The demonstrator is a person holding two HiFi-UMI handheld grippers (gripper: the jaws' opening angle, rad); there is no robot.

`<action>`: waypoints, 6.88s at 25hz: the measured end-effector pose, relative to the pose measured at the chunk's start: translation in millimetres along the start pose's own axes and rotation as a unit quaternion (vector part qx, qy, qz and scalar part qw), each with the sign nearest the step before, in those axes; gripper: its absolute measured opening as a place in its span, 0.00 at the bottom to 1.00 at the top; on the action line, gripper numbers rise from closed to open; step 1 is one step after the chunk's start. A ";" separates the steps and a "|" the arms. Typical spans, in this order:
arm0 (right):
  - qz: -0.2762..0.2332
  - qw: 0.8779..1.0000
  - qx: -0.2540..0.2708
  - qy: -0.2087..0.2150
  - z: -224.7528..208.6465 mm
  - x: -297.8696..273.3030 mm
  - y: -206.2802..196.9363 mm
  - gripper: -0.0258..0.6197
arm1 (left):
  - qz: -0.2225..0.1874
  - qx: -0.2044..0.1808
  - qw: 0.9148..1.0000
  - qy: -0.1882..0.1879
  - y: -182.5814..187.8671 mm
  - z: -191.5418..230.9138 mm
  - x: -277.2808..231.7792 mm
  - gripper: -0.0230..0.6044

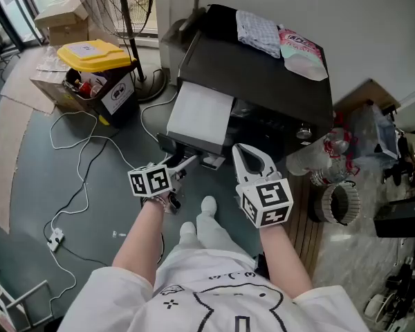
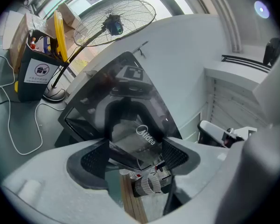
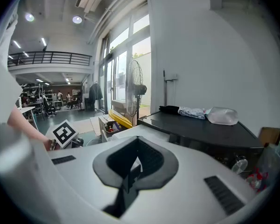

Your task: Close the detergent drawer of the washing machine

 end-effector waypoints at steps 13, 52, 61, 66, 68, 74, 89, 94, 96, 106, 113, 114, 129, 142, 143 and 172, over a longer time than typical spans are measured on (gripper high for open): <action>0.007 1.000 -0.004 0.006 -24.5 -14.5 -4.2 0.04 | 0.003 -0.004 1.000 -0.001 1.1 10.9 -19.2 0.57; -0.008 1.000 -0.025 0.002 -82.8 -64.5 -2.3 0.04 | 0.002 -0.006 1.000 0.017 37.6 18.0 -88.3 0.57; -0.008 1.000 -0.022 0.003 -94.0 -72.2 0.0 0.04 | -0.004 -0.004 1.000 0.028 50.2 19.2 -108.3 0.57; -0.007 1.000 -0.021 0.004 -101.7 -76.3 -0.4 0.04 | -0.009 0.001 0.999 0.037 53.8 20.8 -117.0 0.57; -0.008 1.000 -0.020 0.005 -103.4 -77.8 -0.5 0.04 | -0.011 0.001 0.999 0.037 55.3 21.4 -119.4 0.57; -0.007 1.000 -0.023 0.011 -110.8 -79.7 -4.0 0.04 | -0.017 0.003 0.999 0.043 57.3 21.9 -128.3 0.57; -0.010 0.999 -0.039 0.013 -128.8 -90.1 -7.1 0.04 | -0.030 0.002 0.998 0.052 68.2 24.7 -151.2 0.57; -0.013 0.999 -0.041 0.018 -128.6 -97.0 -6.3 0.04 | -0.034 0.003 0.998 0.055 70.5 26.7 -155.9 0.57; -0.012 0.999 -0.041 0.018 -129.5 -98.3 -7.4 0.04 | -0.036 0.002 0.998 0.059 72.1 26.8 -159.6 0.57; -0.010 0.999 -0.047 0.014 -138.0 -108.2 -11.6 0.04 | -0.033 -0.001 0.998 0.054 75.3 29.6 -165.5 0.57; -0.015 0.999 -0.046 0.016 -141.0 -118.9 -7.4 0.04 | -0.026 -0.007 0.998 0.054 77.0 32.8 -169.2 0.58; -0.016 0.999 -0.045 0.016 -142.1 -119.8 -6.3 0.04 | -0.028 -0.008 0.998 0.056 77.8 33.2 -171.1 0.58; -0.023 0.999 -0.040 0.020 -141.7 -112.7 -0.5 0.04 | -0.016 -0.051 0.992 0.117 83.7 29.4 -177.8 0.58; -0.049 0.998 -0.026 -0.005 -125.4 -69.4 23.1 0.04 | -0.051 -0.169 0.974 0.140 110.6 -9.6 -134.1 0.58; -0.051 0.998 -0.025 -0.008 -123.0 -65.5 25.3 0.04 | -0.051 -0.183 0.972 0.136 112.2 -14.8 -130.0 0.58; -0.099 0.990 0.094 -0.047 -52.9 17.2 108.4 0.04 | -0.176 -0.457 0.871 0.042 173.7 -153.6 5.3 0.06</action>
Point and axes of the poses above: the fingertips, and each gripper's own axes: x backward along the fingers, z to its left, y out of its top, the point moved 5 cm from there along x, backward along the fingers, and after that the axes turned 13 degrees about -z, right-handed, at the moved point
